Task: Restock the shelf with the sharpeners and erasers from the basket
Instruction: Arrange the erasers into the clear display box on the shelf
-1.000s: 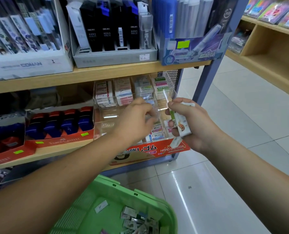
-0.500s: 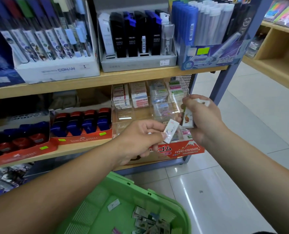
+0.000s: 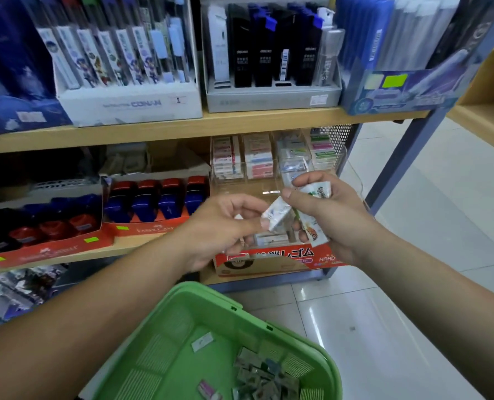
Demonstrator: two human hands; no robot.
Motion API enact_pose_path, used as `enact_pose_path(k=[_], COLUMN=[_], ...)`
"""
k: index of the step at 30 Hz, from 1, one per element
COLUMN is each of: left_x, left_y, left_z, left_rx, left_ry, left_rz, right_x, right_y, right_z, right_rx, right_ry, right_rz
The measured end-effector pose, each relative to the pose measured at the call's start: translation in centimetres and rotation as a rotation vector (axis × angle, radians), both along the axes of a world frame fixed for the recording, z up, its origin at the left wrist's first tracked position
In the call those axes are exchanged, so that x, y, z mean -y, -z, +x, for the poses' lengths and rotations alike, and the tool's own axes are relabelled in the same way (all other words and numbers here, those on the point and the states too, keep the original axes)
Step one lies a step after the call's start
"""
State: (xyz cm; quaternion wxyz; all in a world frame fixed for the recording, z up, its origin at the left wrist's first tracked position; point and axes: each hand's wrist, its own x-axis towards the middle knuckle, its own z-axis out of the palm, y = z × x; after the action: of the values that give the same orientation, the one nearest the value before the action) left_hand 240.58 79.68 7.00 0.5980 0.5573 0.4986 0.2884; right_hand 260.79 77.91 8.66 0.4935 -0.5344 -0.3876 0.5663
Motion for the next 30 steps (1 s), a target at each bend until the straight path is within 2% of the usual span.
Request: enact_pose_path(k=[3, 6, 11, 14, 18, 21, 26, 30], left_x=[-1.9, -2.9, -2.9, -2.7, -2.6, -2.5, -2.7, -2.6], left_y=[-1.1, -0.9, 1.0, 2.0, 2.3, 2.0, 1.6, 1.7], left_z=[-2.7, -4.8, -5.1, -4.8, -4.0, -3.1, -3.3, -2.9], left_rx=[-0.247, -0.51, -0.595, -0.664, -0.983, -1.1, -1.015, -1.093], left_ry=[-0.103, -0.065, -0.072, -0.005, 0.166, 0.194, 0.2, 0.188], left_rz=[0.215, 0.377, 0.506, 0.587, 0.804, 0.77, 0.654, 0.66], right_x=[-0.3, -0.6, -1.1, -1.4, -1.5, -1.4, -1.5, -1.5], right_y=[0.4, 0.4, 0.3, 0.3, 0.5, 0.7, 1.1, 1.3], right_z=[-0.6, -1.3, -2.8, -3.4, -3.7, -3.6, -3.2, -3.3], right_rx=[0.035, -0.003, -0.01, 0.003, -0.016, -0.022, 0.06, 0.087], right_ry=[0.042, 0.001, -0.059, -0.076, -0.115, -0.122, -0.123, -0.12], right_rz=[0.021, -0.052, -0.119, -0.126, -0.121, -0.128, -0.13, -0.129])
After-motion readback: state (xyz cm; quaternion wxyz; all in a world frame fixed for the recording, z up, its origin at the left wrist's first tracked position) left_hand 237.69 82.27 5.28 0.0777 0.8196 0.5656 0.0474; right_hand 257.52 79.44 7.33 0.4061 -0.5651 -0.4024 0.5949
